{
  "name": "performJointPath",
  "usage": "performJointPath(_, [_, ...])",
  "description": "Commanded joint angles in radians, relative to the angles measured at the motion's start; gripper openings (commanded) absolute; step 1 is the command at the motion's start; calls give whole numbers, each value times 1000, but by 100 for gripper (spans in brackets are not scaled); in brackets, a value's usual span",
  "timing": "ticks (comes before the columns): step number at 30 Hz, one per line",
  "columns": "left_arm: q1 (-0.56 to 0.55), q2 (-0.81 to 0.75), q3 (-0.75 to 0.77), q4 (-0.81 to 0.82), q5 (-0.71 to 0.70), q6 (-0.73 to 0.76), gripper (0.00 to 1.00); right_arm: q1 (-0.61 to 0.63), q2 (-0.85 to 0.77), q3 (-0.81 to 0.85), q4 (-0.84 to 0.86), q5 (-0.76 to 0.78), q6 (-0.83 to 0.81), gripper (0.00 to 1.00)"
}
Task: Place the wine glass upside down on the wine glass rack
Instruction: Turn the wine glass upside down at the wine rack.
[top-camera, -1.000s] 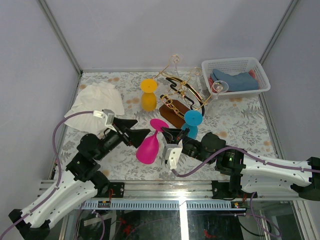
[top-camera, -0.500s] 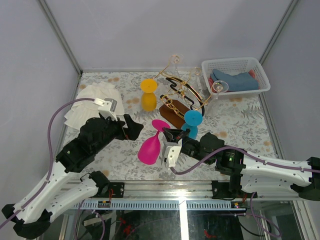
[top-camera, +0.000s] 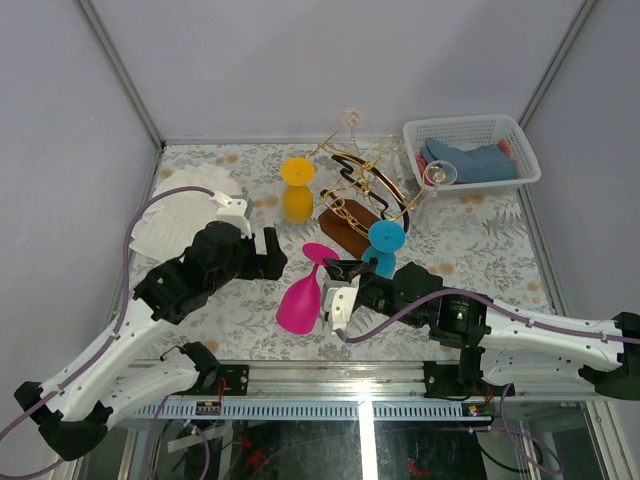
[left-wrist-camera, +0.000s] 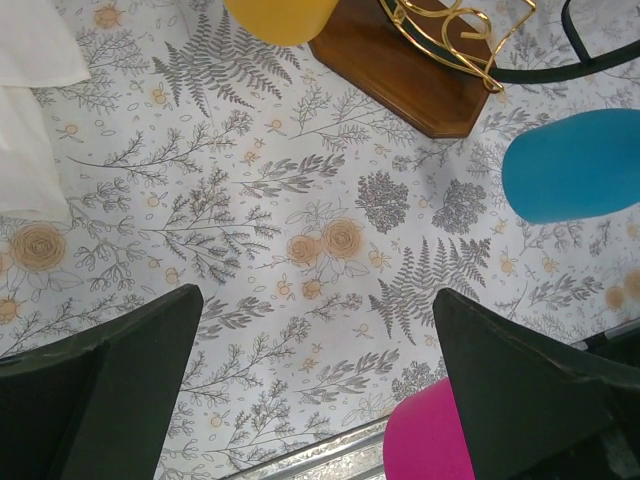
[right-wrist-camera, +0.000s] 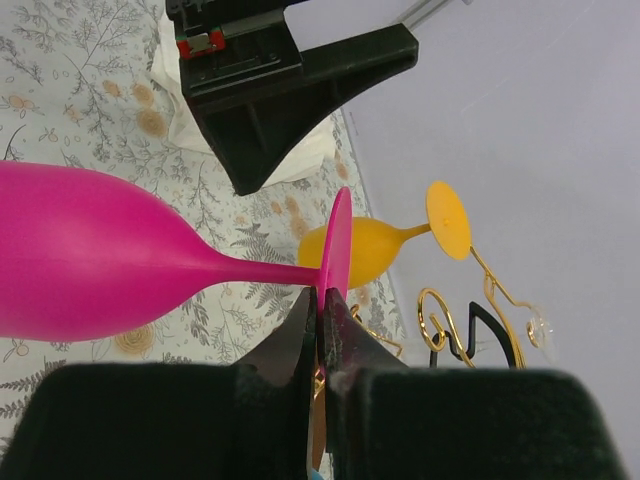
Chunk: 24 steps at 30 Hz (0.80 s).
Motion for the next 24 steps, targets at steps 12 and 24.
performJointPath(12, [-2,-272,-212,428,177,69,100,-1,-8,44,71,-40,85,0])
performJointPath(24, [-2,-275,-288,636,374,145,100,-159,-16,89,23,-229,165,0])
